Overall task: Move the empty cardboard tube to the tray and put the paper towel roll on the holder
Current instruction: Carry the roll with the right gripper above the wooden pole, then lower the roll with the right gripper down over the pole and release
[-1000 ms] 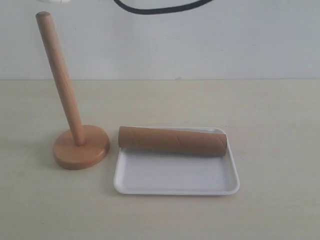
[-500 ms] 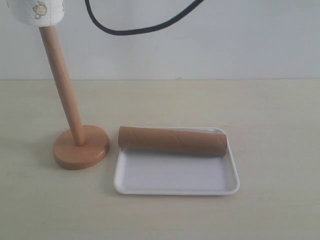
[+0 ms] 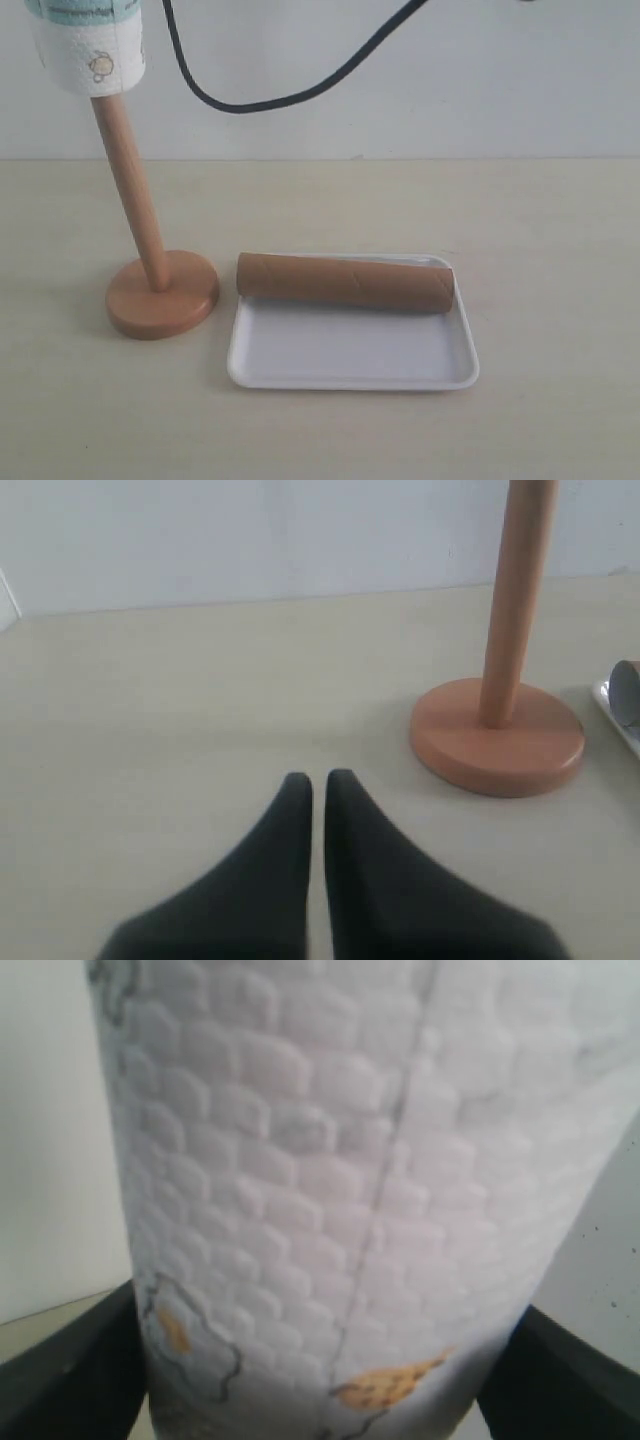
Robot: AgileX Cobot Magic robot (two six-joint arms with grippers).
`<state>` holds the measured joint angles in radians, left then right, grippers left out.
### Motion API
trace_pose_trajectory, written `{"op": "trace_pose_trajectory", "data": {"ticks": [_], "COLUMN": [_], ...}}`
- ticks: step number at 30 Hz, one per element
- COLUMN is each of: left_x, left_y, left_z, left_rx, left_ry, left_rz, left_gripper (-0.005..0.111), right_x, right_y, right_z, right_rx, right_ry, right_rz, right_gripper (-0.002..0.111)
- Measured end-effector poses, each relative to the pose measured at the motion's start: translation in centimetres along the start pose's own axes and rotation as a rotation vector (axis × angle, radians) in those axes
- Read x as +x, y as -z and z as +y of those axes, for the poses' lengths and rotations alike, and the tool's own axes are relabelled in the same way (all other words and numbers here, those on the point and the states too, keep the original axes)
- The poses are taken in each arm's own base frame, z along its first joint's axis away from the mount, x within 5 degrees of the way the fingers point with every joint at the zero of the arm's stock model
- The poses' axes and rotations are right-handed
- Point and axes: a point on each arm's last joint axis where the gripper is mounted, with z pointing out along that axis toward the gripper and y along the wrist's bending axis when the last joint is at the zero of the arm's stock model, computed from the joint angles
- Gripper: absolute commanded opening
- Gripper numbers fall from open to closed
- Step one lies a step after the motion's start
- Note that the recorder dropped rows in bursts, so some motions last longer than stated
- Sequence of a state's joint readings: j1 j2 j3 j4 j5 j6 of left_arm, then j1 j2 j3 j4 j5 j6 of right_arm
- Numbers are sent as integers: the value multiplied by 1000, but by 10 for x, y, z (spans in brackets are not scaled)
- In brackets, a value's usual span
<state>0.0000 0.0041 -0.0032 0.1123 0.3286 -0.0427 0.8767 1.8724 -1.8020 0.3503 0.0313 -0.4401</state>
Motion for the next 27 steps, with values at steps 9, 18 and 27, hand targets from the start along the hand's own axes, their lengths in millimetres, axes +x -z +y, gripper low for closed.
{"op": "trace_pose_trajectory", "data": {"ticks": [9, 18, 27], "left_x": [0, 0, 0], "left_y": [0, 0, 0], "left_z": [0, 0, 0], "left_rx": [0, 0, 0], "left_ry": [0, 0, 0], "left_rz": [0, 0, 0], "left_gripper": [4, 4, 4], "right_x": [23, 42, 68], "right_y": [-12, -21, -34], "right_z": [3, 5, 8], "right_rx": [-23, -30, -36], "right_ry": [2, 1, -2], "right_rz": [83, 129, 184], "right_gripper": [0, 0, 0]}}
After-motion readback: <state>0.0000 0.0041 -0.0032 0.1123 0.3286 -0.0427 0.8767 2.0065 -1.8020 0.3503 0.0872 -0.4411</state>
